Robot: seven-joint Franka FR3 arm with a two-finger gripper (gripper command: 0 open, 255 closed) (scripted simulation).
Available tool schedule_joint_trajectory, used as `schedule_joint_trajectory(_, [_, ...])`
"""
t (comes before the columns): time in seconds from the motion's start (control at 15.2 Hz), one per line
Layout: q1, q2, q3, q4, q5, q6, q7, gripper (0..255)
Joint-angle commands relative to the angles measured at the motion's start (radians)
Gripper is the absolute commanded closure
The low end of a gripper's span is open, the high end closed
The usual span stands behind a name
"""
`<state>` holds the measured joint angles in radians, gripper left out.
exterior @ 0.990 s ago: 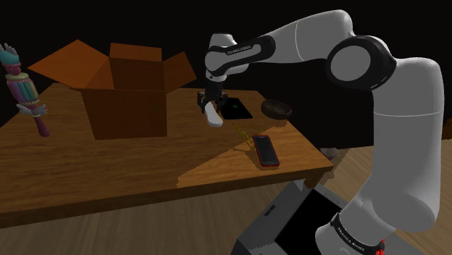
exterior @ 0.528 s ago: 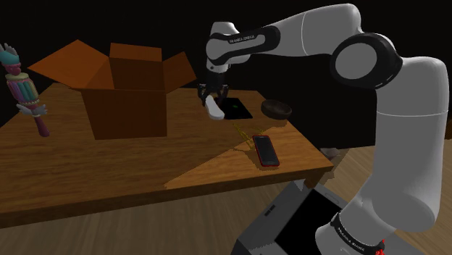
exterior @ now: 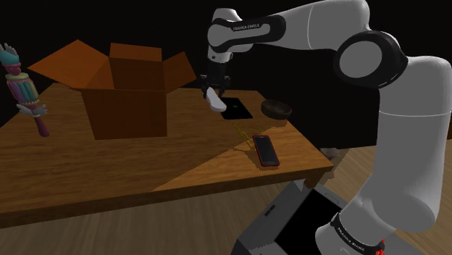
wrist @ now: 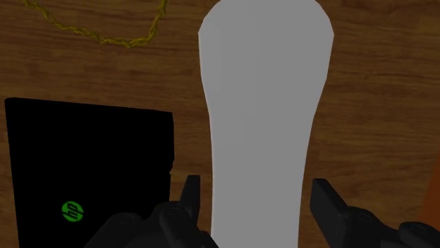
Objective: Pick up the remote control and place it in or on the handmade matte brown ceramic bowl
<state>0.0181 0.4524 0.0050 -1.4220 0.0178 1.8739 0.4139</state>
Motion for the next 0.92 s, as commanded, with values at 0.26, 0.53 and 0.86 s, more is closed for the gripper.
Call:
schedule_joint_trajectory(0.26, [-0.041,-0.058,-0.016,-0.044,0.006,-0.015,-0.057,255])
schedule_joint_trajectory(0.53, [-0.096,-0.114,-0.04,-0.125,0.014,0.008,-0.138,255])
schedule_joint_trajectory(0.86, [-0.164,-0.162,-0.074,-0.191,0.023,0.024,-0.242,255])
